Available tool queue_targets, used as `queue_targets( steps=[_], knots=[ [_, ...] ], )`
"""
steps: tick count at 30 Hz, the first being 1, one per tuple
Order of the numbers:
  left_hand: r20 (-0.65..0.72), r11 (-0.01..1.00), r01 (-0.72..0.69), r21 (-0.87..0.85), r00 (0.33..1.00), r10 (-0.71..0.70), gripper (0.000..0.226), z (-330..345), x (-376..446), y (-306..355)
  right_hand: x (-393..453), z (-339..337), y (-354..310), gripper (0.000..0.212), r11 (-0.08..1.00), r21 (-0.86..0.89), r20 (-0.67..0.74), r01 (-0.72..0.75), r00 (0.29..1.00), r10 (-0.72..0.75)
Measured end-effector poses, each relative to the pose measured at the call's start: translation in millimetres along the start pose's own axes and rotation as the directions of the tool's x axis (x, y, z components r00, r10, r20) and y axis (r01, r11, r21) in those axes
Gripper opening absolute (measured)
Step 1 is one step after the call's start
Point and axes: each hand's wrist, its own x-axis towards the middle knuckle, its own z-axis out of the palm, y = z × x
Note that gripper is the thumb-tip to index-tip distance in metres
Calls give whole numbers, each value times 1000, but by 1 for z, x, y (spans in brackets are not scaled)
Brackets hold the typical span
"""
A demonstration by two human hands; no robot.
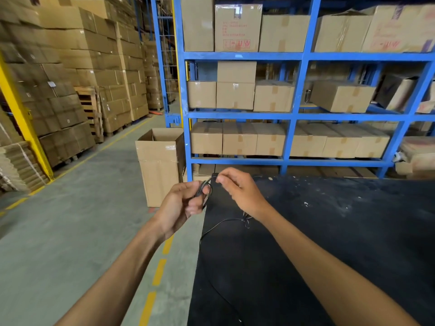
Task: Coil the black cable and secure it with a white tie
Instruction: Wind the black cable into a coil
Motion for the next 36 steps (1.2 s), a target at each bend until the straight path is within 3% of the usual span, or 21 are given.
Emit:
queue_targets(
  steps=[3,6,8,10,12,14,15,16,17,19,21,25,29,31,33,35,36],
  knots=[
    [-23,967,-146,-208,989,144,34,3,2,23,-11,22,23,30,979,113,87,-167,984,158],
    [-100,904,-320,-283,947,304,31,3,11,40,-38,47,34,40,976,-7,378,-220,902,206],
    [-173,914,-404,20,899,402,27,2,17,45,-53,59,31,40,986,-39,488,-164,857,162],
    [-214,809,-352,472,844,492,27,-3,21,45,-60,62,24,39,995,-26,466,-96,879,98],
    [-160,566,-195,801,841,516,26,-16,21,37,-59,54,11,36,1000,-19,391,-20,920,25],
    [-88,306,-45,951,909,408,26,-30,17,24,-51,41,-4,32,996,-41,317,76,947,-59],
    [-99,299,3,954,946,308,25,-36,13,16,-46,34,-12,29,991,-71,272,116,958,-93],
    [-110,384,27,923,974,197,22,-41,9,7,-39,26,-18,26,985,-103,208,139,971,-115],
    [-104,530,33,848,989,104,23,-42,3,1,-31,17,-22,24,981,-120,133,150,982,-133],
    [-78,819,65,570,997,-25,32,-33,-7,-2,-13,2,-24,21,983,-120,-29,139,989,-143],
    [-49,968,97,230,995,-88,38,-22,-13,6,1,-8,-21,19,988,-115,-113,100,987,-113],
    [72,993,6,-119,997,2,29,-2,-17,36,6,6,-5,21,999,10,-82,-36,996,37],
    [-68,920,-249,-303,968,240,34,5,-7,56,-23,40,-2,35,989,9,203,-146,969,142],
    [-162,900,-377,-219,923,348,30,0,2,56,-39,52,-10,38,988,9,373,-156,917,141],
    [-266,900,-414,138,860,436,24,-9,9,52,-52,59,-17,36,996,-43,492,-77,866,88],
    [-259,760,-304,575,813,521,24,-20,10,46,-59,62,-21,34,996,-92,520,18,854,32],
    [-205,650,-235,723,825,527,25,-26,9,44,-60,60,-24,33,995,-89,489,36,872,12]
  ],
)
